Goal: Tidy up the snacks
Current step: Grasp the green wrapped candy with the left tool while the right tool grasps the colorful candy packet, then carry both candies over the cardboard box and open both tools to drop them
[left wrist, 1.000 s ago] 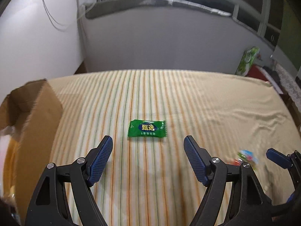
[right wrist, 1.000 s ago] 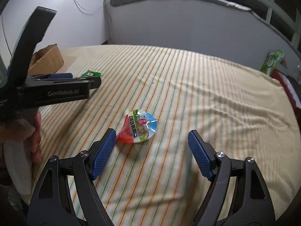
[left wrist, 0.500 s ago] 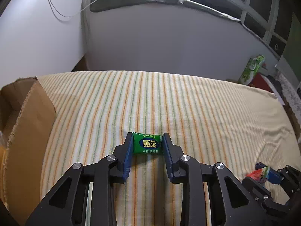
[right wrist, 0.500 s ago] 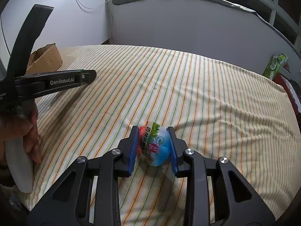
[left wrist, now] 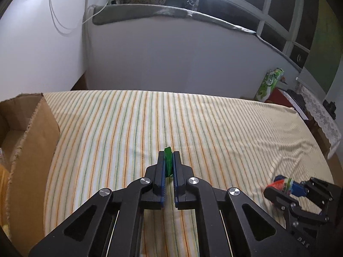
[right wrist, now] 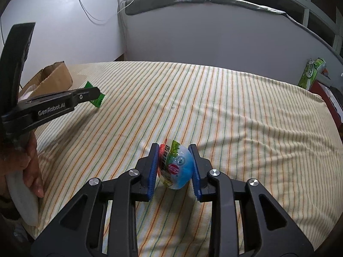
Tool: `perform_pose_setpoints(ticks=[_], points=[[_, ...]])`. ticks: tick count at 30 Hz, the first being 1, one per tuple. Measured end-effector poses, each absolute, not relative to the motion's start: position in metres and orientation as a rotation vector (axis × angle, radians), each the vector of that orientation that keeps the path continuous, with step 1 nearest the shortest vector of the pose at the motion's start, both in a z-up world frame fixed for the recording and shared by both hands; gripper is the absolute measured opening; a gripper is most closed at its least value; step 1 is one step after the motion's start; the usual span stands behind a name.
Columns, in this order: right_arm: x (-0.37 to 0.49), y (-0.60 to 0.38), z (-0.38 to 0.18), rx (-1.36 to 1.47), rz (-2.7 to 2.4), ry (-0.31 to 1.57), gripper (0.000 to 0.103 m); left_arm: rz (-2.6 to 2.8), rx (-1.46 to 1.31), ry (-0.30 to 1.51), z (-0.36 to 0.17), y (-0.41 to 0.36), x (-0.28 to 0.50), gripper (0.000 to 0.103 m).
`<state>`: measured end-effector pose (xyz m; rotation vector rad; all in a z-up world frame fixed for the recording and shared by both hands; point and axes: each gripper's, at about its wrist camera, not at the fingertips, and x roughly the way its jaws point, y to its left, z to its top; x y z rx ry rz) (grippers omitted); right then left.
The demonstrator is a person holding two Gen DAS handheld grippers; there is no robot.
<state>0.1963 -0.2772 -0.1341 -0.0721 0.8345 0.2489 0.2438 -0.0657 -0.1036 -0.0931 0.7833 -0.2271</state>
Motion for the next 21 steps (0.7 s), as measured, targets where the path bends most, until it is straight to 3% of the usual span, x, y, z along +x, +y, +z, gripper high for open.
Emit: perform_pose_setpoints(ticks=[16, 21], points=[[0.130, -0.285, -0.095, -0.004, 0.176, 0.683, 0.028, -0.289, -0.066, 0.581, -0.055, -0.058, 0.145, 0.004], [0.102, -0.280, -0.052, -0.030, 0.161, 0.608, 0.028, -0.305, -0.020, 0.496, -0.026, -0.062, 0.115, 0.004]])
